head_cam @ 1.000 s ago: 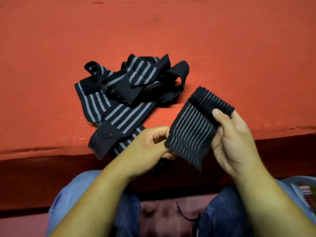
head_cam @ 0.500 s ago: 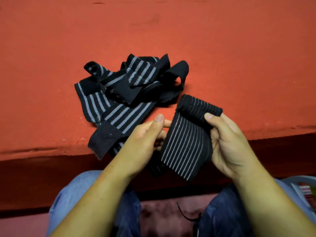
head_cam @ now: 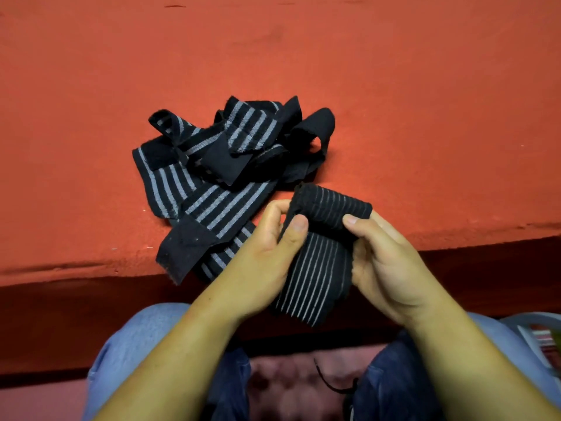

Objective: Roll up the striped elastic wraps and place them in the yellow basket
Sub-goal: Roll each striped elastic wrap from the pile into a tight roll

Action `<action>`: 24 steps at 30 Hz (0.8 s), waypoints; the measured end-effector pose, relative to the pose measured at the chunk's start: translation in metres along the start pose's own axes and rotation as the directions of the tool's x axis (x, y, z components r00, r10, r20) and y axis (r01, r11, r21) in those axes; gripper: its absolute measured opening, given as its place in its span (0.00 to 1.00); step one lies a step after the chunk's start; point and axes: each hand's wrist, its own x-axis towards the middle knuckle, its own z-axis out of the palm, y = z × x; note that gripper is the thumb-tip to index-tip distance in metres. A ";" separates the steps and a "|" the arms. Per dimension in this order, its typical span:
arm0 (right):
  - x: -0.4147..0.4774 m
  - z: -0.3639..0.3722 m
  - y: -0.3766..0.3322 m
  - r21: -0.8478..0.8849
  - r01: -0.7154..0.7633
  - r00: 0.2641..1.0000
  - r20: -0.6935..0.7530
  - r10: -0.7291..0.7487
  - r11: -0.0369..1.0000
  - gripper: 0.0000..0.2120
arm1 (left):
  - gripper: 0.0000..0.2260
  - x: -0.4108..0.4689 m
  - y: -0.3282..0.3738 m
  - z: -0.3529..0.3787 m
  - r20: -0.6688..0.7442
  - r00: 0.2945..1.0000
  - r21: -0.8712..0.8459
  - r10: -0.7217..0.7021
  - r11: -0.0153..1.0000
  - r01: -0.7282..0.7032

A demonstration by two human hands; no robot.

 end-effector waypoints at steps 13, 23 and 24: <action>-0.001 0.002 0.003 -0.107 0.051 0.998 0.032 -0.048 0.993 0.19 | 0.17 -0.001 -0.001 0.003 -0.008 0.999 0.140 0.038 0.990 -0.036; 0.002 -0.007 0.007 -0.332 0.106 0.994 0.058 -0.092 0.937 0.14 | 0.17 0.002 0.006 -0.008 -0.115 0.993 -0.021 0.031 0.999 -0.034; 0.002 -0.007 0.008 -0.332 0.100 0.994 0.064 -0.084 0.938 0.14 | 0.17 0.001 0.007 -0.008 -0.113 0.993 -0.013 0.036 0.999 -0.038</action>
